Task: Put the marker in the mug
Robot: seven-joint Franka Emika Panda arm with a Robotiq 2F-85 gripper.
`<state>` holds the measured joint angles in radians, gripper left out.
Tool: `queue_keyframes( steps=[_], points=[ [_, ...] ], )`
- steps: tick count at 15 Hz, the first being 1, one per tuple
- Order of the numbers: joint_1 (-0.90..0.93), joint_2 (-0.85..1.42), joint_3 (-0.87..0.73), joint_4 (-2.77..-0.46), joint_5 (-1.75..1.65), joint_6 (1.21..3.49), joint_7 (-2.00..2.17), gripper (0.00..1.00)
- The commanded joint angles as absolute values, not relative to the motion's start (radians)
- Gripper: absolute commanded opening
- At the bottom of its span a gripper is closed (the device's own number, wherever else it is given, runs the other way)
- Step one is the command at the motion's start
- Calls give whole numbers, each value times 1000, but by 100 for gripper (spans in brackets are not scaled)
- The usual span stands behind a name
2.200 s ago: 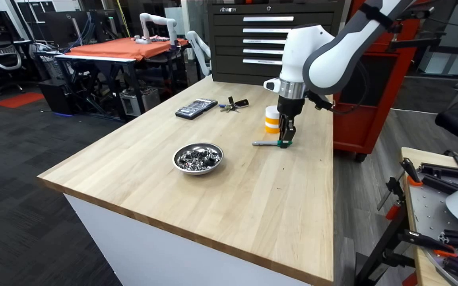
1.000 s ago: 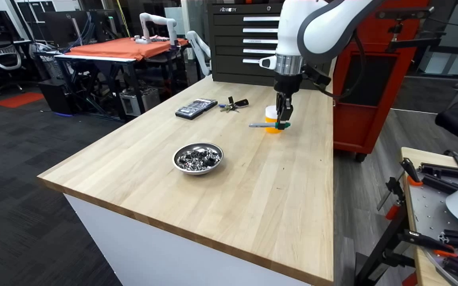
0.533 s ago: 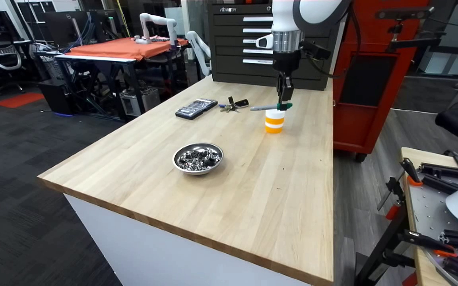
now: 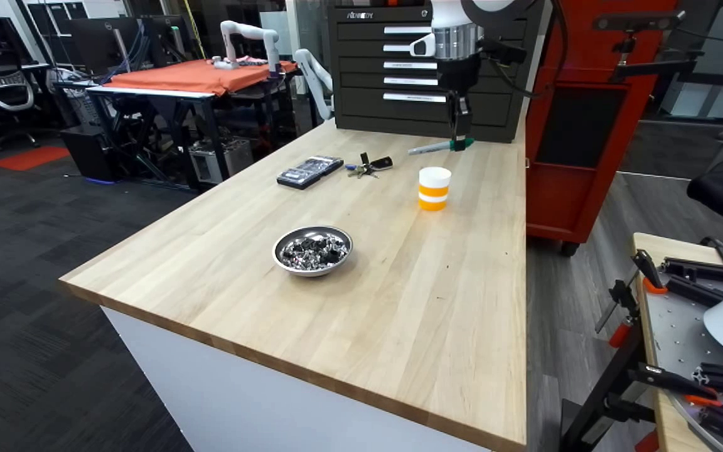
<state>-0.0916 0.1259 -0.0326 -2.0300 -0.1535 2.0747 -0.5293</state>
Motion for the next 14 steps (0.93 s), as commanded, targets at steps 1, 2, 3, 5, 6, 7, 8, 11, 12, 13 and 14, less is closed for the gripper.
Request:
queue_keyframes(
  steps=[1,2,3,5,6,7,8,11,12,13,14],
  points=[
    [-94,136,-52,-1986,-190,1986,-504,6],
    [-95,143,-56,-1976,-195,1967,-504,6],
    [-95,151,-60,-1963,-203,1941,-506,6],
    [-95,167,-66,-1938,-218,1897,-511,6],
    [-95,175,-67,-1924,-224,1877,-512,6],
    [-95,186,-68,-1908,-232,1854,-513,6],
    [-95,197,-69,-1892,-237,1831,-518,6],
    [-93,241,-66,-1832,-263,1741,-523,6],
    [-93,254,-64,-1813,-266,1712,-527,6],
    [-92,269,-62,-1793,-272,1686,-530,6],
    [-93,282,-60,-1776,-274,1665,-534,6]
  ],
)
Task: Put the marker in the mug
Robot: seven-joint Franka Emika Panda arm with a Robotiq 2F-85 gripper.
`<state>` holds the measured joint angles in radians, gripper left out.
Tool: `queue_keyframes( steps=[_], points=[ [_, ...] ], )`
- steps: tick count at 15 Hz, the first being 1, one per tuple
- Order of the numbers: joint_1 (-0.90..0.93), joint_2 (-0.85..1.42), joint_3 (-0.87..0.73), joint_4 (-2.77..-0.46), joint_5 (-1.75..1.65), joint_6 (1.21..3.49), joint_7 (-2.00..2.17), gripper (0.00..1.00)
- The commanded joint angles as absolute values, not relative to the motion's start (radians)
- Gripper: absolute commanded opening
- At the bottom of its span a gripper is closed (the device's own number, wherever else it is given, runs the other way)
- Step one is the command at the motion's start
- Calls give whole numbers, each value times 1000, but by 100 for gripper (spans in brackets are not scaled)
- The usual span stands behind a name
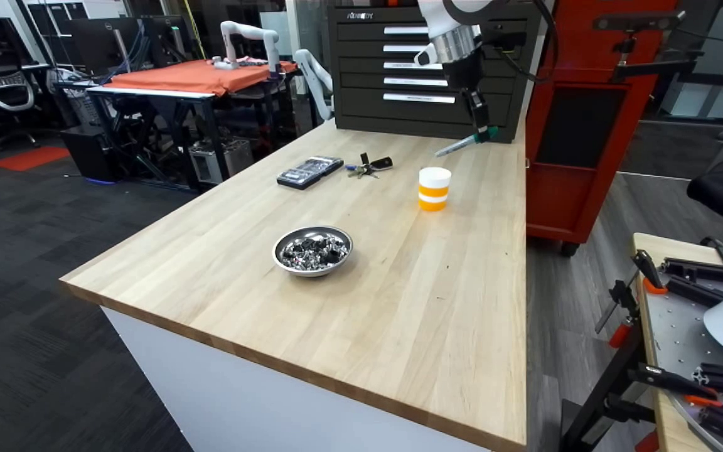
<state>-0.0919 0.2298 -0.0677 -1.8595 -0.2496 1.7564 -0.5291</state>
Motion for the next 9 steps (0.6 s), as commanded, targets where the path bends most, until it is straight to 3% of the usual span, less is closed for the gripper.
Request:
queue_keyframes(
  steps=[1,9],
  points=[
    [-93,297,-57,-1758,-276,1642,-541,6],
    [-88,424,-31,-1615,-306,1496,-579,6]
  ],
)
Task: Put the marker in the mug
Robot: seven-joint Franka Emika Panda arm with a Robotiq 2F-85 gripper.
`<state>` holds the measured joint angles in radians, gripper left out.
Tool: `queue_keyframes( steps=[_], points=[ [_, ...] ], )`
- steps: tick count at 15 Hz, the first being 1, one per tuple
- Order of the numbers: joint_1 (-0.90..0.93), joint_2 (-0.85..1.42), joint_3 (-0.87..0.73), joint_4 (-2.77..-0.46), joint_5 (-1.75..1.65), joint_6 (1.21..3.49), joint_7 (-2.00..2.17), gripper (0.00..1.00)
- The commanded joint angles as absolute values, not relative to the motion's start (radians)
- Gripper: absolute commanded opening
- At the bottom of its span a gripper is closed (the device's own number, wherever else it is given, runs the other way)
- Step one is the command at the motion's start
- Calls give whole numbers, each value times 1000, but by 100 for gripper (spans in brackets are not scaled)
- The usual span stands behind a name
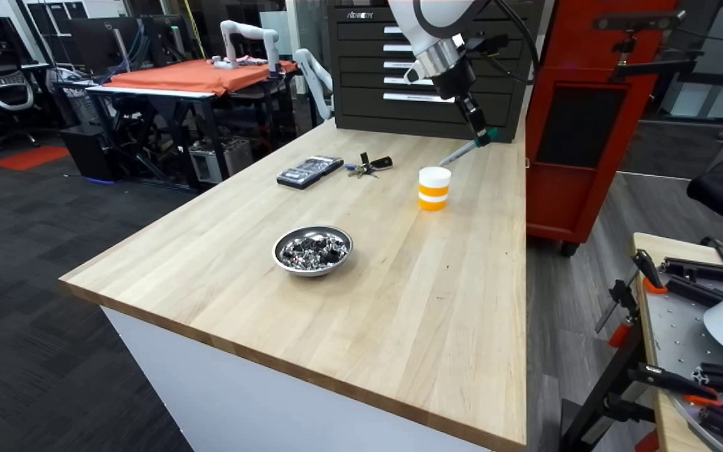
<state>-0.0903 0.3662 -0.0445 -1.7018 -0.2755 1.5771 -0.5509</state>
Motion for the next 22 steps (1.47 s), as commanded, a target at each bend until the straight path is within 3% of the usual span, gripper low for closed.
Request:
queue_keyframes(
  steps=[1,18,20,22],
  points=[
    [-86,440,-27,-1596,-313,1480,-586,6],
    [-39,671,10,-1351,-459,1359,-753,6],
    [-33,682,8,-1342,-467,1354,-763,49],
    [-30,687,7,-1336,-471,1354,-768,53]
  ],
)
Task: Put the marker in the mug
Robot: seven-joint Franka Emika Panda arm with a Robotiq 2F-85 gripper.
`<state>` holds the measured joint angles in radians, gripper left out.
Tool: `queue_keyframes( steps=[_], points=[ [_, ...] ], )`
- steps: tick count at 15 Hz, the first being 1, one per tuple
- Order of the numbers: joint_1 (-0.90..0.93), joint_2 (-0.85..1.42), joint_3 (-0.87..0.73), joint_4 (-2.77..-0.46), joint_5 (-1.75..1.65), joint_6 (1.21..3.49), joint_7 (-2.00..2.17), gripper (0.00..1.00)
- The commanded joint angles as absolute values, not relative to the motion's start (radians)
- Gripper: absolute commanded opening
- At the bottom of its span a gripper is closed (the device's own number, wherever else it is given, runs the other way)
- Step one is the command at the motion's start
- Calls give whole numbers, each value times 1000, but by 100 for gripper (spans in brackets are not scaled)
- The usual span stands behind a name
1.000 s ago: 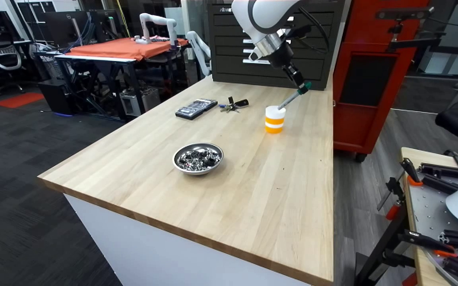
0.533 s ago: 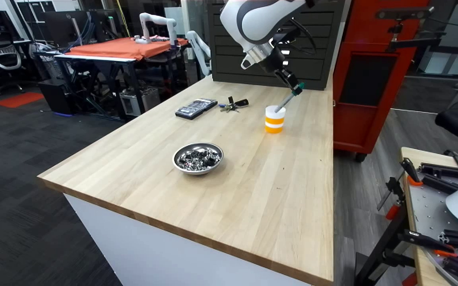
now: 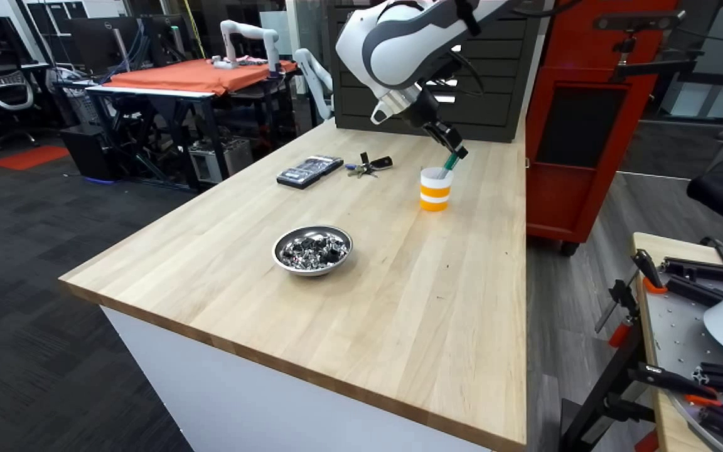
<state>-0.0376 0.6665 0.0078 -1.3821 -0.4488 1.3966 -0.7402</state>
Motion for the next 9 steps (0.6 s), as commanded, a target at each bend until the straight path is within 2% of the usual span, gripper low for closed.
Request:
queue_keyframes(
  steps=[1,5,6,9],
  points=[
    [-29,686,7,-1339,-473,1358,-768,57],
    [-33,669,8,-1338,-455,1385,-739,83],
    [-36,672,10,-1362,-455,1394,-745,63],
    [-35,672,10,-1348,-454,1394,-745,82]
  ],
)
